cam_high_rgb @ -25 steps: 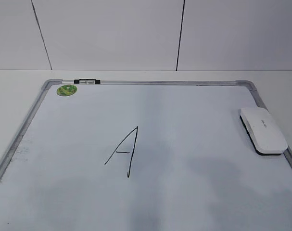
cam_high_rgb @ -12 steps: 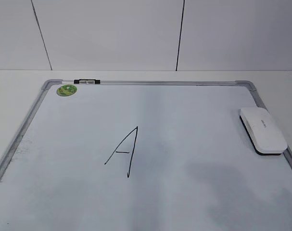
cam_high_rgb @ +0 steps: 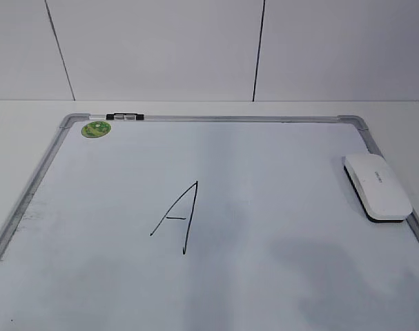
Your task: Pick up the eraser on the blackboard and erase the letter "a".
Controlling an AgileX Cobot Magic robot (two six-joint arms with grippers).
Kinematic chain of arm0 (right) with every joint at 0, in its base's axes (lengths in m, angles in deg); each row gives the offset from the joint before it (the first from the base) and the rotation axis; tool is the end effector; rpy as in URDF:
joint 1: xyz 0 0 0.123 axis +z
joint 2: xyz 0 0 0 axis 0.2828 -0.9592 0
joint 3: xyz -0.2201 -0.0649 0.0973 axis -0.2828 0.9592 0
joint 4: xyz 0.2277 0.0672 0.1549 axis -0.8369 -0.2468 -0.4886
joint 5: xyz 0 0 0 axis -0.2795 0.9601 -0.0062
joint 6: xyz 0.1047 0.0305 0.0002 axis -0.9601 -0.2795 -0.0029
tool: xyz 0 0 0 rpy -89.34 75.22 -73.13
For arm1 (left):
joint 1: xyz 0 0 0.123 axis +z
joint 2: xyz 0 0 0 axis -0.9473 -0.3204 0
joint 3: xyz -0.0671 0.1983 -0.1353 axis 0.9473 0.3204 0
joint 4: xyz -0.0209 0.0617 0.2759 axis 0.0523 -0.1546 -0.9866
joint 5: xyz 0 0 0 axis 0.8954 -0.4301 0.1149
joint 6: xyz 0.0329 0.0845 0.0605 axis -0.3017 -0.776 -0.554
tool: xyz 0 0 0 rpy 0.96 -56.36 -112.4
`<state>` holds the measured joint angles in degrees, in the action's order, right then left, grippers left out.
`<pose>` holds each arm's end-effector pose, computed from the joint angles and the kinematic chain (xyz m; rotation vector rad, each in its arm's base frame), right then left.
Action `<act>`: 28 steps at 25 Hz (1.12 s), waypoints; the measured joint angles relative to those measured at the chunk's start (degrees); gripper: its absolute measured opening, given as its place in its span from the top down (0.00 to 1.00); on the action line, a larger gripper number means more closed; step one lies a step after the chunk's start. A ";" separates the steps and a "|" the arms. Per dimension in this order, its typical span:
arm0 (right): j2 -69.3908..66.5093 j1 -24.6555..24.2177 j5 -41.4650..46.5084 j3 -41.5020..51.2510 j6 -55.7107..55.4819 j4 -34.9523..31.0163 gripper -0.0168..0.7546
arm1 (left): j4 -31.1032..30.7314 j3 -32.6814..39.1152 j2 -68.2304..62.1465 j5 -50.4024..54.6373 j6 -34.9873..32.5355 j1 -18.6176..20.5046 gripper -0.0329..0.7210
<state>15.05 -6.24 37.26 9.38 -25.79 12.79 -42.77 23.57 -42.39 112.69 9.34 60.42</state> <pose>0.0686 -0.0108 0.2802 0.0488 2.0960 -0.0520 0.0721 -0.0173 0.2818 0.1641 2.0898 -0.1779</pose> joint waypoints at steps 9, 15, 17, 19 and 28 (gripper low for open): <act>0.00 -2.58 0.00 0.00 0.00 0.24 0.28 | 0.00 0.00 0.00 0.00 0.00 0.23 0.65; 0.00 -5.85 0.00 0.00 0.00 0.37 0.28 | 0.00 0.00 0.00 0.00 0.00 3.70 0.65; 0.00 -6.85 0.00 0.00 0.00 0.37 0.28 | 0.00 0.00 0.00 0.00 0.00 4.98 0.64; 0.00 -8.18 0.00 0.00 0.00 0.37 0.28 | 0.00 0.00 0.00 0.00 0.00 6.12 0.64; 0.00 -9.99 0.00 0.00 0.00 0.41 0.28 | 0.00 0.00 0.00 0.00 0.00 7.17 0.64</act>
<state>15.05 -16.22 37.26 9.38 -25.79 13.20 -42.77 23.57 -42.39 112.69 9.34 67.59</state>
